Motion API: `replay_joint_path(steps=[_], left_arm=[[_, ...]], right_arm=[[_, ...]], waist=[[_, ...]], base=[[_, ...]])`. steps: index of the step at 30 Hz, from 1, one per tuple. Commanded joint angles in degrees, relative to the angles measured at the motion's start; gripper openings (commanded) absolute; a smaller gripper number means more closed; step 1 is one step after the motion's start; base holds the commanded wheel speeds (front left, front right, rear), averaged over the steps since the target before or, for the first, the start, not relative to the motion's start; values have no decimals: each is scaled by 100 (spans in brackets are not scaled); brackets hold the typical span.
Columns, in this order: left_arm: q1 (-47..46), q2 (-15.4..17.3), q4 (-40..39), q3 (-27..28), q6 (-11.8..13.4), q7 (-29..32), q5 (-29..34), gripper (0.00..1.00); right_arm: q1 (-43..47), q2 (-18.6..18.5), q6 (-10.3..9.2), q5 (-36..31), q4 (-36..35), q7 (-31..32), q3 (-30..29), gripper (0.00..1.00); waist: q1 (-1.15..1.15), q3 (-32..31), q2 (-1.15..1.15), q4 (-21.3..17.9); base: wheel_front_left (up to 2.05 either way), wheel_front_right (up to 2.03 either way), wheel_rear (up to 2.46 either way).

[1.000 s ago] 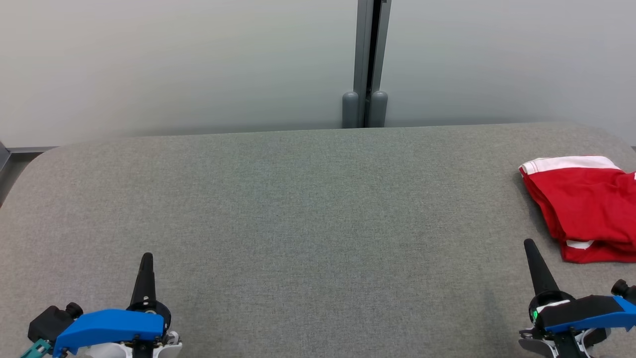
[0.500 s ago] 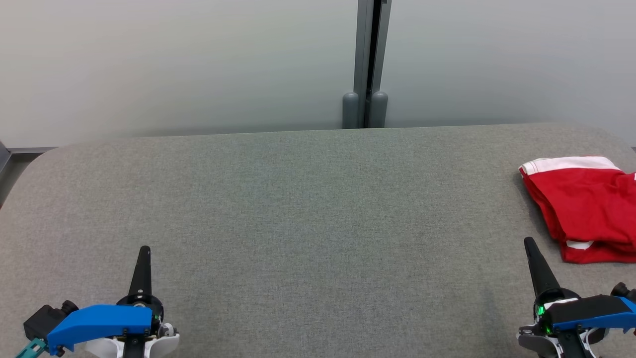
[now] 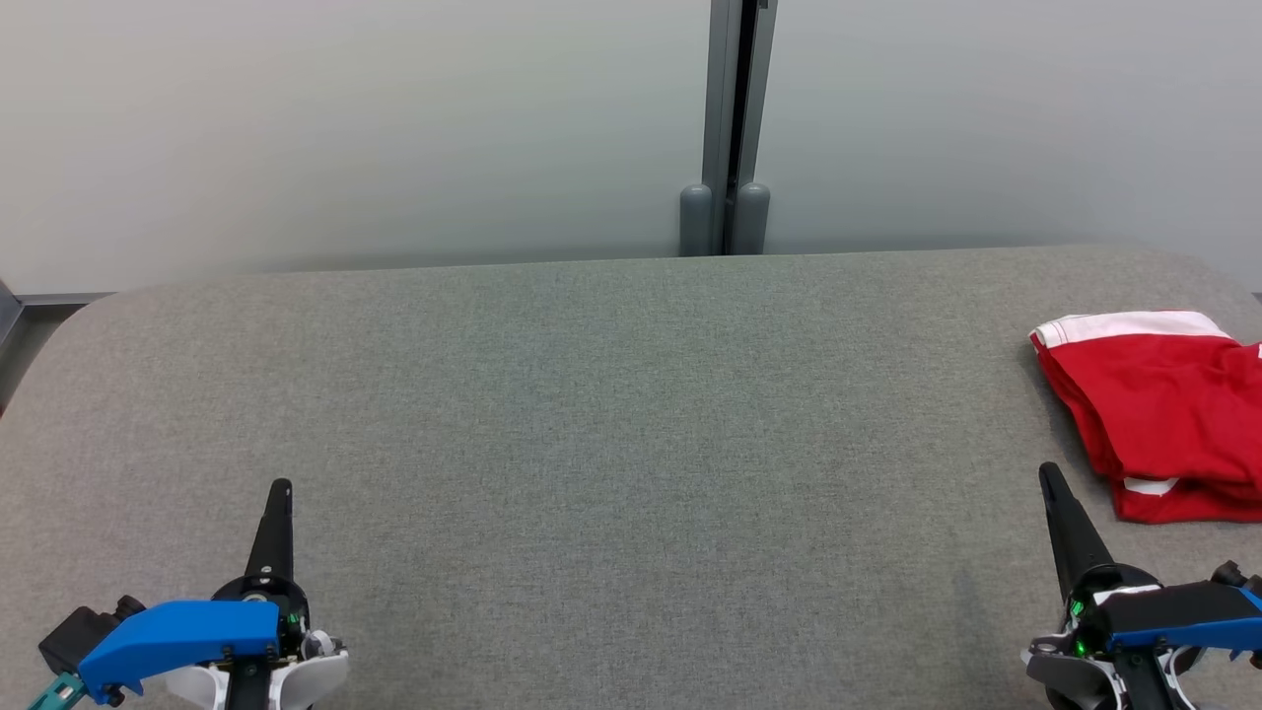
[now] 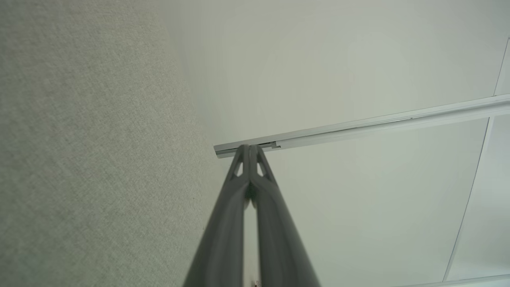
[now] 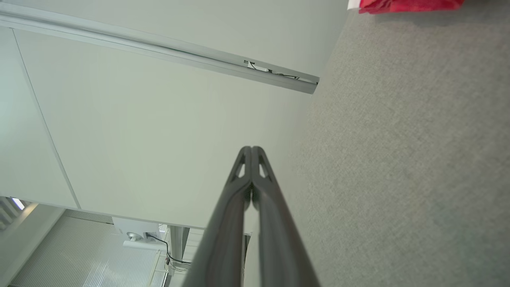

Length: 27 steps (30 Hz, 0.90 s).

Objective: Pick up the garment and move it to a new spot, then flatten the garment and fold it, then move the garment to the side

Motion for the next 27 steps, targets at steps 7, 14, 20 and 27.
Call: replay_joint_path(steps=[7,14,20,27], left_arm=[[-121,-12,-78,71,-48,101,-329,0],[-140,-29,-107,122,-54,176,-605,0],[-141,-43,-132,154,-59,236,-831,0],[-157,-56,-160,188,-60,308,-1076,0]], right_arm=[[-105,16,2,389,-19,50,-11,0],[-112,23,2,698,-13,95,-12,0],[-123,29,2,946,-8,118,-12,0],[-138,35,2,1226,-2,152,-13,0]], waist=[[0,-4,0,1],[0,-9,0,3],[0,-13,0,4],[0,-17,0,5]], base=[[0,0,0],[0,0,0],[0,0,0],[0,0,0]])
